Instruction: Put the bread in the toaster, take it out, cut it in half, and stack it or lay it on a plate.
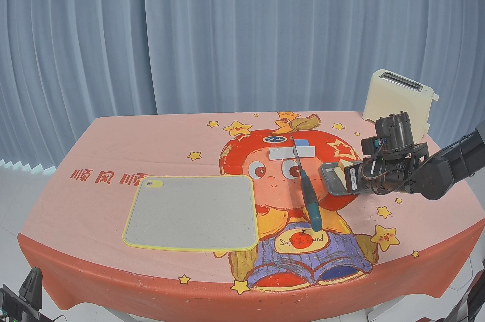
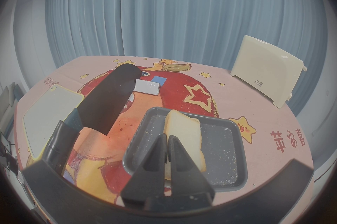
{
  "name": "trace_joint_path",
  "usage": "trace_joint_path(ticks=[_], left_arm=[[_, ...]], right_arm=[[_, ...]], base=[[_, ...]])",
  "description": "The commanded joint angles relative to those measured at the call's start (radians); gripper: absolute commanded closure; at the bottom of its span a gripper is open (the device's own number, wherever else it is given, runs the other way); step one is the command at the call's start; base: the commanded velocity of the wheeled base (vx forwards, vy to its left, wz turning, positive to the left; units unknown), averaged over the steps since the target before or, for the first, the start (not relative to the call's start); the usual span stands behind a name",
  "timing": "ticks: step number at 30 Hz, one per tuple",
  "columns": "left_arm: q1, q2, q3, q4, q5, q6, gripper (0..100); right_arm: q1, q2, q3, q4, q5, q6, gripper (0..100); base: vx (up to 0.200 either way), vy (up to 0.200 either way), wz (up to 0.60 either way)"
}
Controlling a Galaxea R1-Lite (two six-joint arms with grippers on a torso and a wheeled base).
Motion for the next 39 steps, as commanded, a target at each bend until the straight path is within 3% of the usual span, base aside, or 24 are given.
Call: trace_joint_path(ticks=[1, 7, 8, 20, 30, 39], left_arm=[[0.0, -0.004, 0.018, 0.0, 0.0, 0.001, 100], [0.0, -0.004, 0.018, 0.0, 0.0, 0.0, 100], [0.0, -0.004, 0.018, 0.0, 0.0, 0.0, 100], [0.0, -0.004, 0.018, 0.0, 0.0, 0.0, 100], [0.0, -0.004, 0.018, 0.0, 0.0, 0.0, 100], [0.0, -0.004, 0.018, 0.0, 0.0, 0.0, 100]], right_arm=[[0.002, 0.002, 0.001, 0.0, 0.0, 0.001, 100], [0.003, 0.005, -0.001, 0.0, 0.0, 0.003, 100], [0.002, 0.005, -0.001, 0.0, 0.0, 0.003, 0], [0.011, -0.012, 0.008, -0.003, -0.001, 0.004, 0], [0.011, -0.015, 0.036, -0.066, -0.038, 0.004, 0], [0.011, -0.033, 0.037, -0.069, -0.041, 0.009, 0]], base=[[0.0, 0.0, 0.0], [0.0, 0.0, 0.0], [0.0, 0.0, 0.0], [0.0, 0.0, 0.0], [0.0, 0.0, 0.0], [0.0, 0.0, 0.0]])
